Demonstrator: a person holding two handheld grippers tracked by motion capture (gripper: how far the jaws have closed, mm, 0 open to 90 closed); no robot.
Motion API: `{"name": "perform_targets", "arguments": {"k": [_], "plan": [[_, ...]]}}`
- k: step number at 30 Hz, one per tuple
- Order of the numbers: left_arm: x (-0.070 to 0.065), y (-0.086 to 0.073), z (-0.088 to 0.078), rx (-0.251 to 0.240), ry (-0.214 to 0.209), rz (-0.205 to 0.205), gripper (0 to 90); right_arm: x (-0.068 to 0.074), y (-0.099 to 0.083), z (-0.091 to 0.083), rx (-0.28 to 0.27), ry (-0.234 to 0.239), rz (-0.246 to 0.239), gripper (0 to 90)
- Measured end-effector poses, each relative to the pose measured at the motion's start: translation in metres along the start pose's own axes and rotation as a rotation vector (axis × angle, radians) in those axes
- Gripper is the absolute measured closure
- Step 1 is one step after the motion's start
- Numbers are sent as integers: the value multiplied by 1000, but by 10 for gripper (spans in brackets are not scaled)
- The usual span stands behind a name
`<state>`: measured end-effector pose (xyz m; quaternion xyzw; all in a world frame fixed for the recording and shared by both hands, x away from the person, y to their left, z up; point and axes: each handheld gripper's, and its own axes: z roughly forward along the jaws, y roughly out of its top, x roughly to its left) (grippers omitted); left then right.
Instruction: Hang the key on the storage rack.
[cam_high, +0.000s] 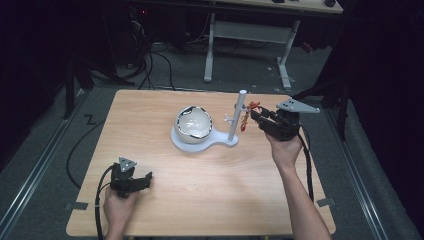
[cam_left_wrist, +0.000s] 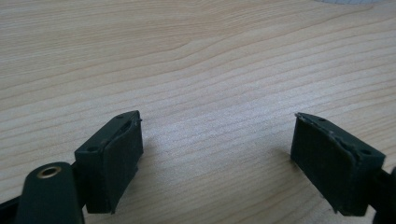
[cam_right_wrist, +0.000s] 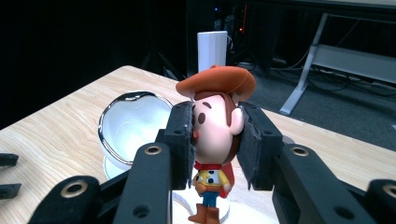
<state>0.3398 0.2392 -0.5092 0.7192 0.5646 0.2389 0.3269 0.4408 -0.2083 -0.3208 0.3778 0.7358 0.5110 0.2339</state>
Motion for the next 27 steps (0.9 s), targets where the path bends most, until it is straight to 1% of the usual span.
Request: {"name": "perform_targets", "arguments": {"k": [8,11,13,14,17,24,27], "plan": [[0,0,0,0,0,-1,172,-5,-2,5,16,-9,11,672],[0,0,0,-1,-1,-1,172,-3,-2,5,16,-9,5,672],[0,0,0,-1,-1,-1,172,-2,-3,5,17,-9,-3,672],[0,0,0,0,0,-1,172,1,-4,5,19,-13,-16,672],[0,0,0,-1,-1,-1,172,4,-6,5,20,-13,-27,672],[0,0,0,0,0,0,172,8,-14,4,14,3,-20,672],[0,0,0,0,0,0,172,11,-16,5,21,3,-31,672]]}}
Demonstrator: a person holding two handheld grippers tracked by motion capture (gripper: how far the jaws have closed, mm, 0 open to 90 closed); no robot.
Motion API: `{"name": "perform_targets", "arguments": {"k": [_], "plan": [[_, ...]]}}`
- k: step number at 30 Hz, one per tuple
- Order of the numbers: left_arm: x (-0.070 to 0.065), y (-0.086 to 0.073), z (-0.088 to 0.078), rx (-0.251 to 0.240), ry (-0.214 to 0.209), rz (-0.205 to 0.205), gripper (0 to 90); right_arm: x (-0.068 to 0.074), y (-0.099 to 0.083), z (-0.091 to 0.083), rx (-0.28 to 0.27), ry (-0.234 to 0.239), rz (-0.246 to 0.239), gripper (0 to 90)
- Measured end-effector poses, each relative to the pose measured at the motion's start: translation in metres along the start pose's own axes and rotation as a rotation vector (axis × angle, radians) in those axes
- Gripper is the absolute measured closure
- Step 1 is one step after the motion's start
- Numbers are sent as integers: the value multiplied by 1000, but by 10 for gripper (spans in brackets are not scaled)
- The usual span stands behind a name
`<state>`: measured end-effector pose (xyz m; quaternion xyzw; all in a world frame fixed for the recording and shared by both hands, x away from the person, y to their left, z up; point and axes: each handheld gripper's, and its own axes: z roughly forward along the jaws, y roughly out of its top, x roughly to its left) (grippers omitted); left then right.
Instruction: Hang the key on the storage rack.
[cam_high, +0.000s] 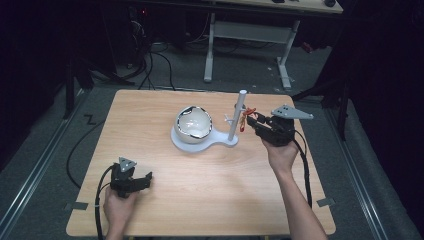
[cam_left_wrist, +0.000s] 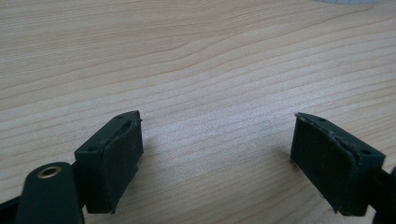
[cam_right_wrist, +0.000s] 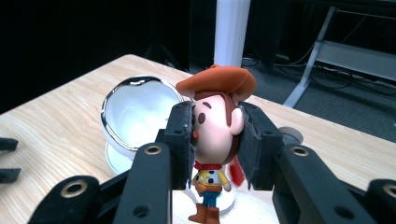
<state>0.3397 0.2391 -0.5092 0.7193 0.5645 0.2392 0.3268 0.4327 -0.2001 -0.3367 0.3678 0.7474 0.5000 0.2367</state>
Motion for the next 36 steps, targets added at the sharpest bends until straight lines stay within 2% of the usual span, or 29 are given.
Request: {"name": "perform_targets", "arguments": {"k": [5,11,36], "plan": [[0,0,0,0,0,0,172,5,-2,1,3,4,-18,672],[0,0,0,0,0,0,172,1,-15,3,13,13,20,672],[0,0,0,1,4,3,172,-8,-37,14,56,9,72,671]]}}
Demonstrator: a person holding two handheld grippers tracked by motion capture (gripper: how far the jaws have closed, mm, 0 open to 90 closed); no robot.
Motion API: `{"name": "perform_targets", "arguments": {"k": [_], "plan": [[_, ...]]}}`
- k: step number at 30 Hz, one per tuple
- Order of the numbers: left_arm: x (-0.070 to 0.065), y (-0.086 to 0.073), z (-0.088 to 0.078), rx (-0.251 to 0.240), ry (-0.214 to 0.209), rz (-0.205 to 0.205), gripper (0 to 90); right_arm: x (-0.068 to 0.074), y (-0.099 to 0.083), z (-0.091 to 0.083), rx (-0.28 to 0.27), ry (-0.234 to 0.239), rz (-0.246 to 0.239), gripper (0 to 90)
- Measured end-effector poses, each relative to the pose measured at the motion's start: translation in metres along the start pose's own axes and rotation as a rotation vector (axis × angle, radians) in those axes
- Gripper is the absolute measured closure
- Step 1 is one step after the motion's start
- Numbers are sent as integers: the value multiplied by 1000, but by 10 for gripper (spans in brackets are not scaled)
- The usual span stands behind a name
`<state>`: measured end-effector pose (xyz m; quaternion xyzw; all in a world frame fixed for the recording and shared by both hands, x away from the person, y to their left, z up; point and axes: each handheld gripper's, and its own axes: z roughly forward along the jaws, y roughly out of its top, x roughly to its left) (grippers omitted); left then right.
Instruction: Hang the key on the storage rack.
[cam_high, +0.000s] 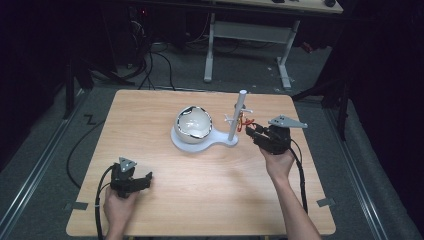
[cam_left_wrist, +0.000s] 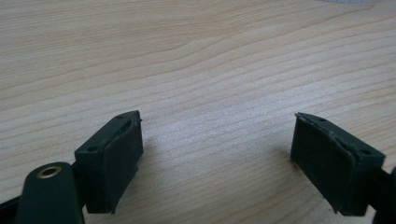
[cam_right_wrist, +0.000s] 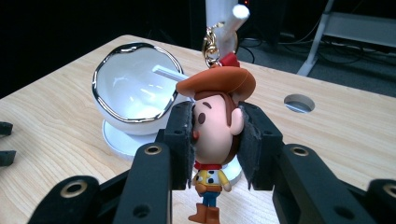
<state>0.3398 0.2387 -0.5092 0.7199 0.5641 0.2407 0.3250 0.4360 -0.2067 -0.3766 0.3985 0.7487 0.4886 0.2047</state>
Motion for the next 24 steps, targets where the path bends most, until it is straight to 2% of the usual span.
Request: {"name": "perform_targets", "arguments": {"k": [24], "plan": [[0,0,0,0,2,1,172,-10,-9,19,28,-11,52,668]]}}
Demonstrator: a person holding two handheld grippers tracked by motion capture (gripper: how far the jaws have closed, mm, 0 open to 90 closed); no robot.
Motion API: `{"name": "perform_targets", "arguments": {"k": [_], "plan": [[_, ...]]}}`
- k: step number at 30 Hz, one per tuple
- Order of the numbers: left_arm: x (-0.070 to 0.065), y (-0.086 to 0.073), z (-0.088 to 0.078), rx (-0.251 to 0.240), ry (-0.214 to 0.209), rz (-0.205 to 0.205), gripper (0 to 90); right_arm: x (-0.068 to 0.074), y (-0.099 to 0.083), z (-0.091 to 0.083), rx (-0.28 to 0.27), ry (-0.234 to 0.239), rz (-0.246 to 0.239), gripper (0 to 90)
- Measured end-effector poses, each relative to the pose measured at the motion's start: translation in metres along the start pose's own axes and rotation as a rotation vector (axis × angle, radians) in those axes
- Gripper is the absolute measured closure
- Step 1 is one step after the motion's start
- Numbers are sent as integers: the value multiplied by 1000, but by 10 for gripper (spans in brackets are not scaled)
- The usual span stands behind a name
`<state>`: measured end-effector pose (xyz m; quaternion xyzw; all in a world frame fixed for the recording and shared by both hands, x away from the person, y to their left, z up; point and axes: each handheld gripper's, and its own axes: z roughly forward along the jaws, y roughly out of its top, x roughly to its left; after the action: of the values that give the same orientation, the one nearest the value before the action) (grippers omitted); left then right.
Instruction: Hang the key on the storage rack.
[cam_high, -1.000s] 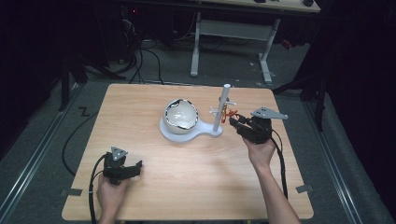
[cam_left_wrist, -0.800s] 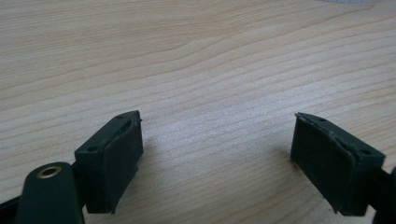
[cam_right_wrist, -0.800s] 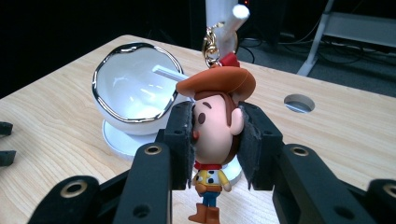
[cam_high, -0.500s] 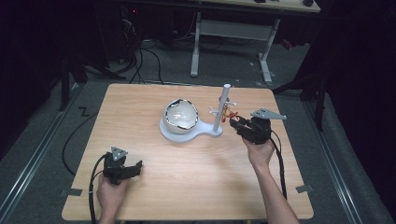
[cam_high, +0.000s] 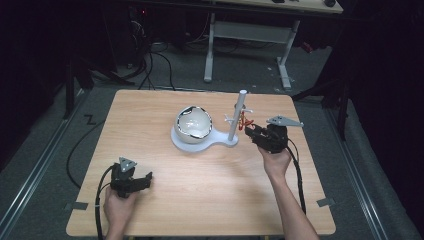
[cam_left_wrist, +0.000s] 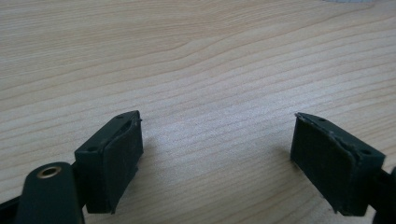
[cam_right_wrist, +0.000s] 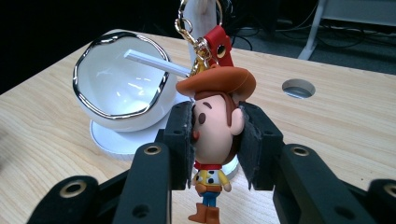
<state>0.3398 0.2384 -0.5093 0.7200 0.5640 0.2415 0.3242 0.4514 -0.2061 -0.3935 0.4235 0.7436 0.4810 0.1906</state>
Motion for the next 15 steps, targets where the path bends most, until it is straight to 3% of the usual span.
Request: {"name": "perform_targets", "arguments": {"k": [15], "plan": [[0,0,0,0,-2,-1,172,-2,-6,15,31,-13,18,665]]}}
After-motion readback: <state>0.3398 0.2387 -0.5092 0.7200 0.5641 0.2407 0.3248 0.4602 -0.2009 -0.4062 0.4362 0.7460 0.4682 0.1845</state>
